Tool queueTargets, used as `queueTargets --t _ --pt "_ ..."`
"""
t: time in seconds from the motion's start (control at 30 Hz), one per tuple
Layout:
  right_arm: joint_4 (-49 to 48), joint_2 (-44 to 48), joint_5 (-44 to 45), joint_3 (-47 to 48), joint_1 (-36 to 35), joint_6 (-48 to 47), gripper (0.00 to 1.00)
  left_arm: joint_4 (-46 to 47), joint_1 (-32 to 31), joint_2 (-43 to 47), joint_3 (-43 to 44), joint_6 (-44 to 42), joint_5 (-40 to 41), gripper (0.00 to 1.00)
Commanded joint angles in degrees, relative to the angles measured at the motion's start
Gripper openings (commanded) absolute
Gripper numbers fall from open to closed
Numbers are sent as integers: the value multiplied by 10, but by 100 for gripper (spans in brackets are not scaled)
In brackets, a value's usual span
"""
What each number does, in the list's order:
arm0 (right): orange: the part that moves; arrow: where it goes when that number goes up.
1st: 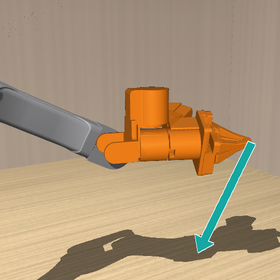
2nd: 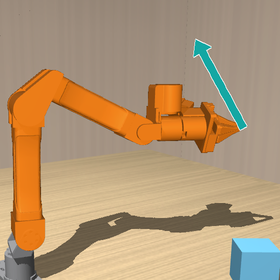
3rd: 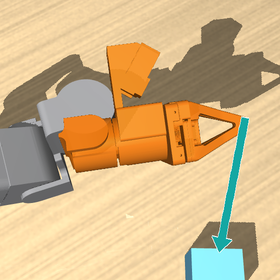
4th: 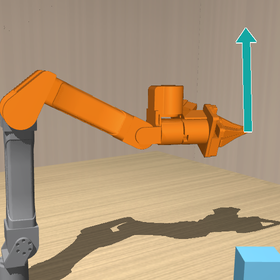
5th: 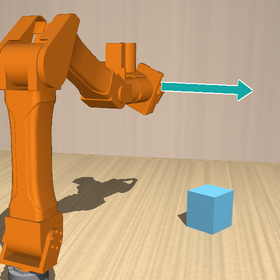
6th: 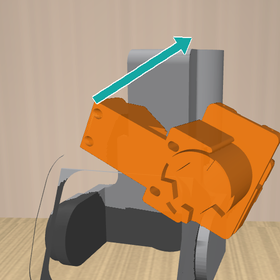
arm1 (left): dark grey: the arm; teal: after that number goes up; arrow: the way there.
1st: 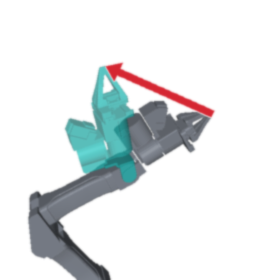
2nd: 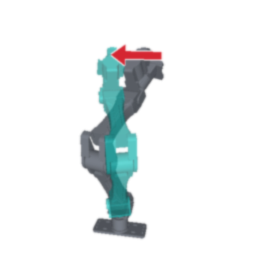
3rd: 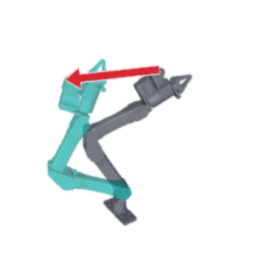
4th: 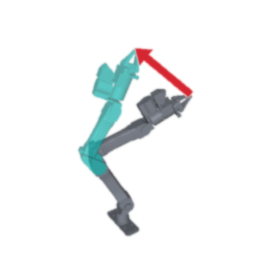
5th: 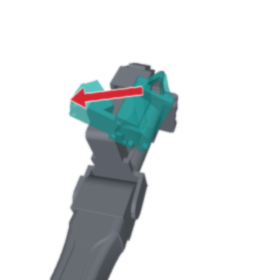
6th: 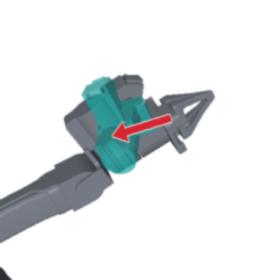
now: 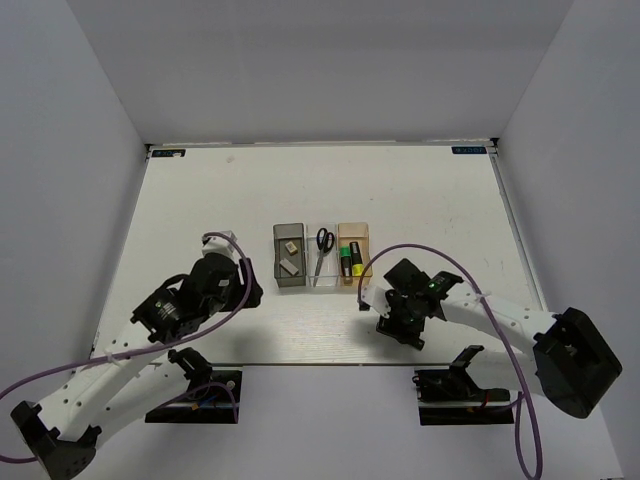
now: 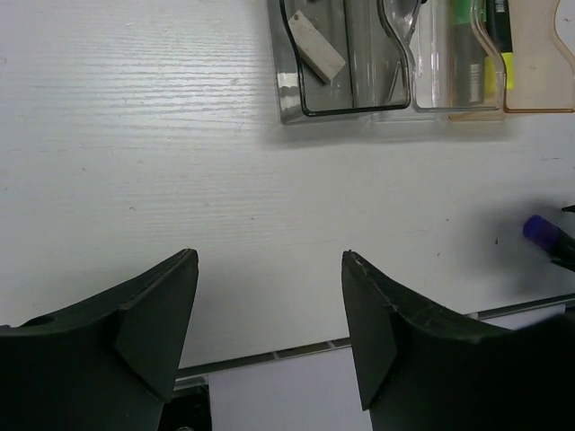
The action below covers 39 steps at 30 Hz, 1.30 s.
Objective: Sort the stationery into containers
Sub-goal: Pick up the stationery from the center of the board, then place the stationery in the storage box.
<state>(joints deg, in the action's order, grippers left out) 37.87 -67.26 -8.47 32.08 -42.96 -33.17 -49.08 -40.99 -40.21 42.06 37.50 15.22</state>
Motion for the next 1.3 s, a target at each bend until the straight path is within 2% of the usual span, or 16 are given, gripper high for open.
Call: queueTargets --t 0.0,0.03,0.07,0.2,0.33,0.4,0.47,0.5,0.57,0.6,0.73,0.9,1.0,1.03,1.13,1.27 --pt "-38 -24 56 -21 -19 4 61 -15 2 15 -4 3 19 75" --pt "-40 -25 63 -24 -23 4 58 -16 3 20 -7 2 21 75" --pt "-44 -30 71 -30 -28 0 47 -22 2 20 -8 1 28 75" --pt "-43 -45 112 -40 -42 -12 19 -36 2 49 -15 0 45 75" --pt "-19 -52 90 -34 -46 -25 6 -57 4 73 -22 -1 63 75" --pt "2 -41 49 -21 -49 -29 0 -65 4 84 -21 -1 66 75" --pt "18 -31 19 -8 -49 -40 0 -73 4 92 -17 -1 67 75" --pt "42 -3 -24 18 -46 -51 0 -81 4 94 -17 -1 71 75" --pt "48 24 -35 28 -46 -53 0 -87 4 100 -14 -2 73 75" --pt "62 30 -66 64 -46 -53 0 -90 4 100 -13 -3 79 75" --pt "57 53 -79 145 -42 -8 0 -103 4 105 -12 -3 92 75" --pt "-24 -1 -15 226 -43 133 0 -125 3 101 -19 13 118 75" --pt "-58 -61 78 300 -43 226 0 -134 4 100 -22 20 129 75" --pt "-60 -73 126 314 -41 284 0 -137 4 101 -22 26 130 75" --pt "-88 -131 178 358 -34 357 0 -146 4 106 -27 37 133 75" --pt "-121 -196 230 393 -26 409 0 -164 3 113 -27 50 135 75"
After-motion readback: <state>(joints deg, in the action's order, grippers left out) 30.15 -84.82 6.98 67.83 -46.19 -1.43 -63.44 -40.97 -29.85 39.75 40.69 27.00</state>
